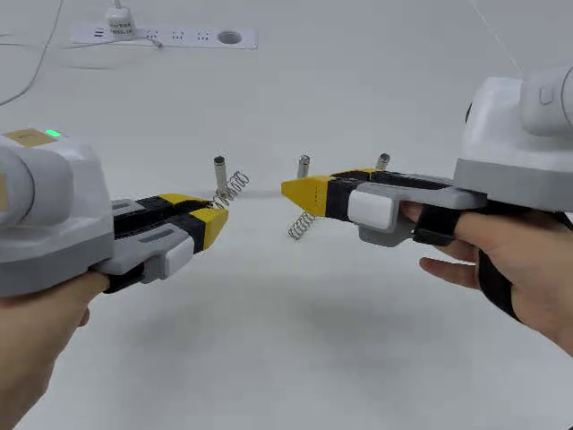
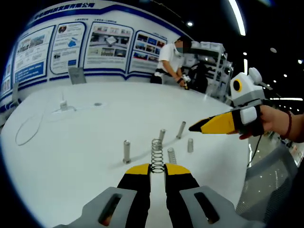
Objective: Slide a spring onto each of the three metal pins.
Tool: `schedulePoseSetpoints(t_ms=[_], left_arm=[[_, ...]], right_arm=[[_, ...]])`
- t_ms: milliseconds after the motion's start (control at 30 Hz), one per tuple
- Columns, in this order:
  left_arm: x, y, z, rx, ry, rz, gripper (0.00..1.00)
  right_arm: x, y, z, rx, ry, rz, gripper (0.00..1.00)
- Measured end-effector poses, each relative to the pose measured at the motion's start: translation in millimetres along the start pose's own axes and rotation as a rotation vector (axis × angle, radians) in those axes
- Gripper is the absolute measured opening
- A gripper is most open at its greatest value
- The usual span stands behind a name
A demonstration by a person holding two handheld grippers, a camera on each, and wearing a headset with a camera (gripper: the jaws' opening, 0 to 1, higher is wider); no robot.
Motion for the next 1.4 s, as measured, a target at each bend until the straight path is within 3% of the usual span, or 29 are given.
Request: schedulePoseSetpoints(t_ms=[333, 667, 900, 1100, 1400], left_arm=[[6.3, -13.3, 1.4, -0.042, -0.062, 0.011, 0.1], [11.8, -21.2, 2.7, -0.081, -0.113, 0.043, 0.1], [13.5, -28.2, 3.5, -0.115, -0.129, 0.049, 0.1], [17.4, -31.6, 3.9, -0.139, -0.144, 0.053, 0.1], [14.2, -33.1, 2.7, -0.15, -0.121, 0.033, 0.11]], right_arm=[[0.2, 11.9, -13.9, 0.02, -0.052, -0.22, 0.36], [-3.5, 16.5, -17.7, 0.027, -0.065, -0.323, 0.31], [-4.1, 19.6, -19.5, 0.032, -0.074, -0.364, 0.25], [-4.1, 21.3, -19.7, 0.031, -0.077, -0.356, 0.17], [-4.0, 27.5, -18.9, 0.06, -0.072, -0.318, 0.12]])
Point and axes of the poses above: the centre of the closed fingertips' face, and the gripper's own axes: z roughly backward along the fingers, y roughly to its left, x roughly out of its top, the point moved 3 cm from there along z, roughly backward along the fingers, and after that the axes turned 9 degrees about -y, right-handed, at the moved point
